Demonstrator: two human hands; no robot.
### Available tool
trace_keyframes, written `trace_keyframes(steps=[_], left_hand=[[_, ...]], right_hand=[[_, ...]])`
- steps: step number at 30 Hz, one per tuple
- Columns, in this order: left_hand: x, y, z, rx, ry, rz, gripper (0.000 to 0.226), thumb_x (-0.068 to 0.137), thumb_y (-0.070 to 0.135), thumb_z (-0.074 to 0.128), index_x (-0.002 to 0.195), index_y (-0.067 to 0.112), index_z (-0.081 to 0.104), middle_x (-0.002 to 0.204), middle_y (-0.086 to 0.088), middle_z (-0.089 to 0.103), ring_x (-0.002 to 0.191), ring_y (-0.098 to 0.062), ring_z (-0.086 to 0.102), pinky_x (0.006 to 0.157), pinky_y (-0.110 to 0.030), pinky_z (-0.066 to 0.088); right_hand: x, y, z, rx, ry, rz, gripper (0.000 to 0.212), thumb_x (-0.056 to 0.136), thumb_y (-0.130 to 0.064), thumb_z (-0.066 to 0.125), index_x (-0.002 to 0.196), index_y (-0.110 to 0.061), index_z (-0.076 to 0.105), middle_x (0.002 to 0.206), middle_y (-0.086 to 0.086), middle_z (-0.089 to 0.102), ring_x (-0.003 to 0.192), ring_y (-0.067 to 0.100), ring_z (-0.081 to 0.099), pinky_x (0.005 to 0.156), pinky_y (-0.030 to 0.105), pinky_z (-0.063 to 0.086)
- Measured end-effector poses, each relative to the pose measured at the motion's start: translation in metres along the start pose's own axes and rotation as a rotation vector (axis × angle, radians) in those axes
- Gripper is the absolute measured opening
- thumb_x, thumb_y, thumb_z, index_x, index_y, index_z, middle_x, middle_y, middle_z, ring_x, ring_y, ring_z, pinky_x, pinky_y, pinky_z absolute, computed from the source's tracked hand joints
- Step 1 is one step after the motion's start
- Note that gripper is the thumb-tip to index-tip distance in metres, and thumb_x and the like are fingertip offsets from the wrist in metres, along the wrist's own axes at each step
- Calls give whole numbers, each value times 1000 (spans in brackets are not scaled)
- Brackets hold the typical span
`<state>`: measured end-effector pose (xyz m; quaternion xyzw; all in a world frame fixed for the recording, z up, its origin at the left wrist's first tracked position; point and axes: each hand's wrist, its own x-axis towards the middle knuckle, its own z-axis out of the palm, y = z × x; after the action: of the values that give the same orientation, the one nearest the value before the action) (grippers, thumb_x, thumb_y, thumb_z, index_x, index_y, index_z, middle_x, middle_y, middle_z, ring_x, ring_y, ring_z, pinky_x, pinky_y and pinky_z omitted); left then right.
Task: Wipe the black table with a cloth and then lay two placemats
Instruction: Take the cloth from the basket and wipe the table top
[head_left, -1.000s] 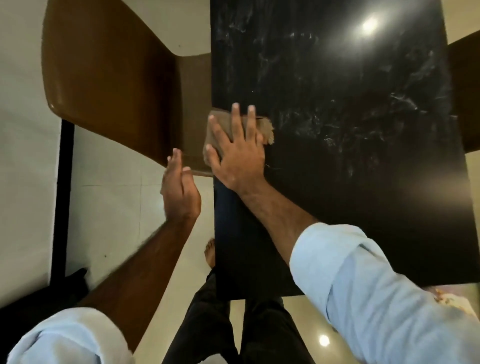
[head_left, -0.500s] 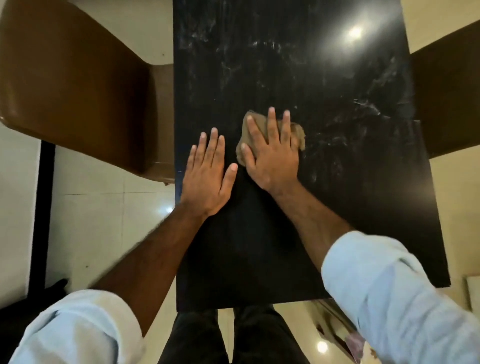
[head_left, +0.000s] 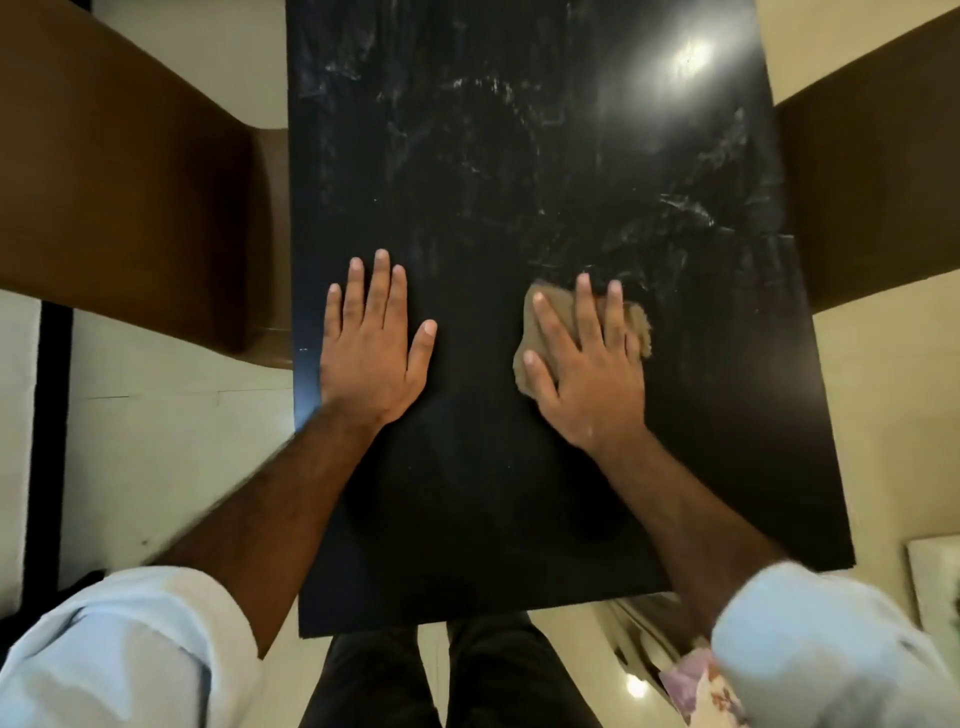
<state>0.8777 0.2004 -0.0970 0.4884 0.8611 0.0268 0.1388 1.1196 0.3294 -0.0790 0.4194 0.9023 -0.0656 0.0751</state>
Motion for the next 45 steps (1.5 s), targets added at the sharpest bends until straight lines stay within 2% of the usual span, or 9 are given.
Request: trace_keyframes(steps=[3, 6, 11, 15, 23, 28, 32, 39, 45], left_hand=[[0, 1, 2, 42, -16, -7, 88, 109, 68, 9, 177, 13, -1, 186, -8, -13, 172, -33, -12, 139, -58, 2], [-1, 14, -1, 28, -27, -19, 87, 110, 65, 17, 177, 13, -1, 186, -8, -15, 171, -32, -15, 139, -58, -2], [1, 65, 4, 21, -26, 203, 80, 112, 56, 18, 178, 12, 6, 186, -8, -10, 172, -30, -12, 140, -55, -1], [10, 91, 14, 42, -72, 280, 80, 113, 57, 12, 177, 11, 6, 186, -8, -9, 172, -29, -10, 140, -53, 0], [10, 98, 18, 111, -53, 254, 79, 113, 58, 14, 178, 14, 0, 186, -6, -12, 173, -27, -11, 140, -54, 4], [14, 115, 14, 62, -77, 206, 80, 112, 57, 13, 178, 13, 4, 186, -7, -9, 172, -27, -11, 140, -55, 1], [27, 148, 14, 88, -72, 313, 76, 115, 51, 22, 177, 11, 5, 186, -10, -7, 172, -29, -8, 140, -55, 2], [42, 192, 28, 93, -43, 287, 76, 115, 48, 26, 177, 11, 3, 186, -9, -8, 173, -29, -8, 140, -55, 4], [45, 212, 30, 99, -25, 255, 76, 115, 48, 26, 177, 9, 3, 186, -12, -9, 172, -31, -9, 140, -56, 4]], right_hand=[[64, 5, -7, 13, 120, 37, 70, 110, -67, 31, 174, -41, 25, 185, 9, 10, 171, 43, 2, 128, 62, 27], [82, -2, -10, 26, 121, 46, 71, 109, -67, 32, 174, -40, 25, 185, 9, 9, 170, 43, 2, 127, 63, 28], [-26, 10, 1, 23, 3, -69, 75, 110, -67, 36, 176, -45, 8, 185, 4, -13, 170, 38, -16, 134, 60, 7], [-67, 46, 4, 26, -68, 7, 75, 110, -68, 35, 175, -47, 5, 185, 0, -15, 170, 35, -18, 134, 65, 16], [75, 97, -12, -4, 116, 120, 71, 110, -69, 30, 175, -41, 22, 186, 8, 9, 171, 42, 3, 132, 64, 21], [-7, 83, -3, 59, 21, 108, 75, 110, -68, 33, 176, -45, 6, 186, 4, -12, 170, 40, -14, 132, 64, 11], [-70, 94, 2, 74, -64, 89, 77, 110, -70, 35, 175, -47, 2, 185, 0, -15, 170, 35, -18, 134, 65, 15], [54, 154, -9, 60, 132, 239, 72, 109, -69, 30, 175, -41, 23, 185, 9, 10, 171, 42, 3, 128, 66, 30], [-5, 161, -3, 89, 54, 245, 75, 110, -70, 32, 175, -46, 5, 186, 2, -10, 171, 37, -11, 131, 68, 14]])
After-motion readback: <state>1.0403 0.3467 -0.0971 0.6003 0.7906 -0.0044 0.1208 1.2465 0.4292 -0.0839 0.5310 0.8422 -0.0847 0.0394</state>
